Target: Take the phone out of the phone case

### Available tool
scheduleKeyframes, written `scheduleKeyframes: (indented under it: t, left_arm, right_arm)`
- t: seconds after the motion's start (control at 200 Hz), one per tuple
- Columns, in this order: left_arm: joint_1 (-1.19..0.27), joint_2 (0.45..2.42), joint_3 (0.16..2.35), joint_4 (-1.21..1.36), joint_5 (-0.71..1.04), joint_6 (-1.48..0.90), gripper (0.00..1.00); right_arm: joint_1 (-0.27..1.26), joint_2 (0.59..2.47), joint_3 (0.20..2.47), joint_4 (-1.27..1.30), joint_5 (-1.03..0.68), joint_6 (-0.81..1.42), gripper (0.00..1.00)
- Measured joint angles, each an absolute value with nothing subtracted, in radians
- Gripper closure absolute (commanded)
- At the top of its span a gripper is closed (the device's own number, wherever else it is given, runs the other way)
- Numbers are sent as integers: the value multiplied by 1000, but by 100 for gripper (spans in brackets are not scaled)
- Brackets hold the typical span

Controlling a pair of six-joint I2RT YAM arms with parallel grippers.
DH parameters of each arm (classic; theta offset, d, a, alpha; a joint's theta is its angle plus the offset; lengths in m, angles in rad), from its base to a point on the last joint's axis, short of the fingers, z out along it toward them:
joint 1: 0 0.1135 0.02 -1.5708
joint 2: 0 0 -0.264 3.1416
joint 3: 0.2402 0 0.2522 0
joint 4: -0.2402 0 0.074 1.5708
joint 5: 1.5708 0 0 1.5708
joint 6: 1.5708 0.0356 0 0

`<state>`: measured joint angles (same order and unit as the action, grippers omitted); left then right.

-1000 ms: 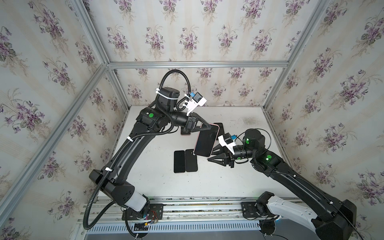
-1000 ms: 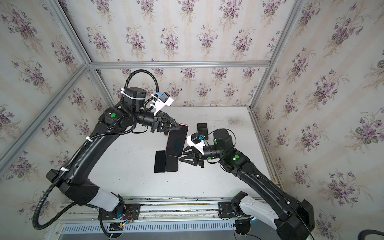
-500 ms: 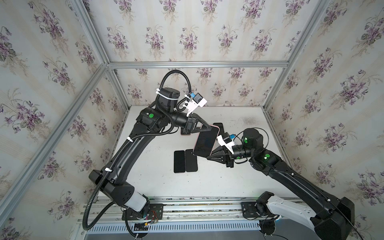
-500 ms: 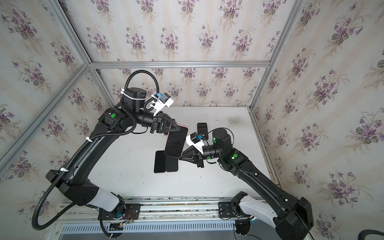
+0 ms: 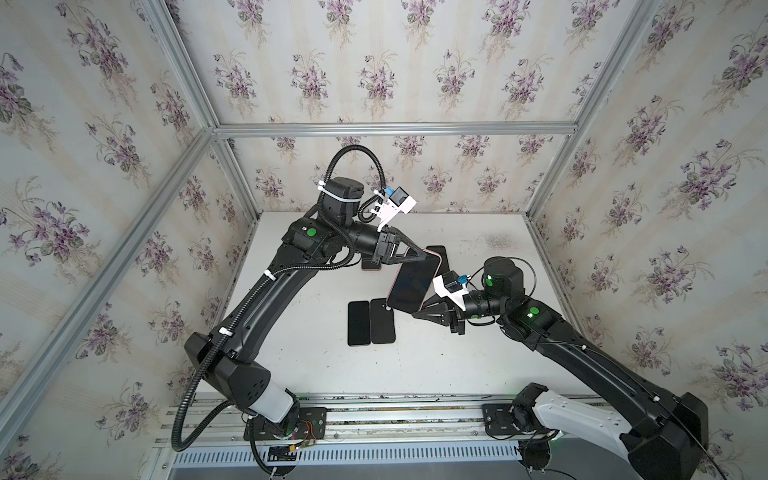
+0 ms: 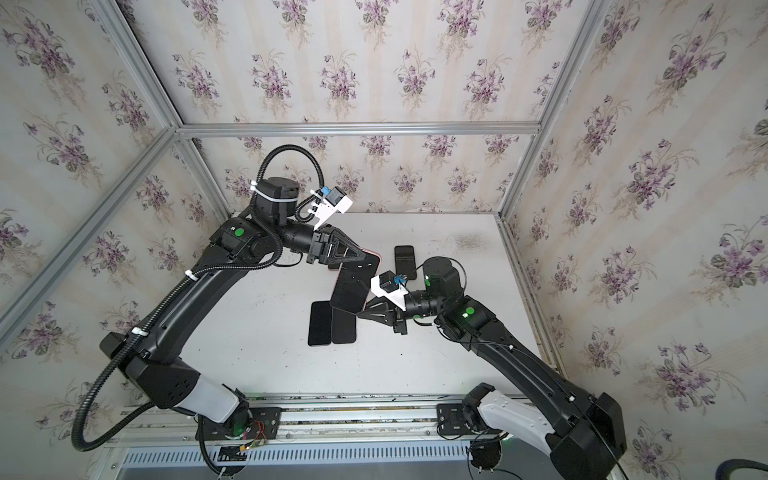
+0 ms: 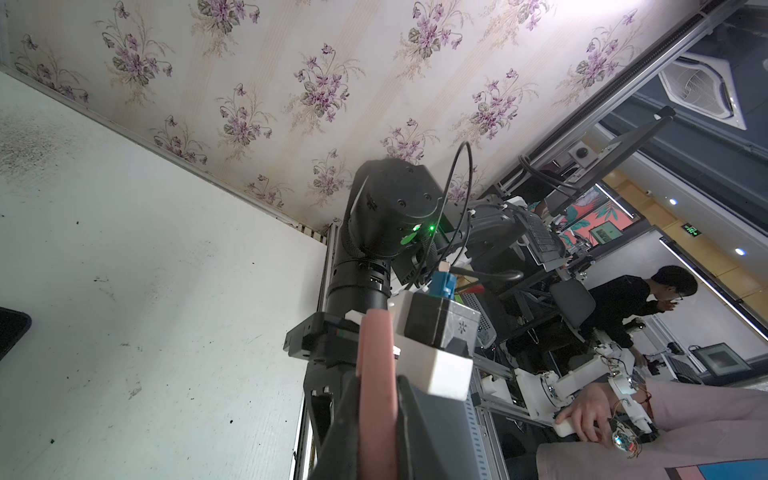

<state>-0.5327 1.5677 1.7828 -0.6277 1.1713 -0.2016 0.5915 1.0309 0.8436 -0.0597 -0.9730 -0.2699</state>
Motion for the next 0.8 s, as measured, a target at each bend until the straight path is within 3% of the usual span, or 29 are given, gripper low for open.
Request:
scheduleKeyframes:
  t: [0.455, 0.799]
  left_arm:
    - [-544, 1596, 1753, -534, 1176, -350, 100]
    - [-543, 1625, 1756, -491, 1153, -408, 100]
  right_arm:
    - [595, 1001, 821, -58, -830, -374, 99]
    - [595, 918, 723, 42, -747, -203, 76]
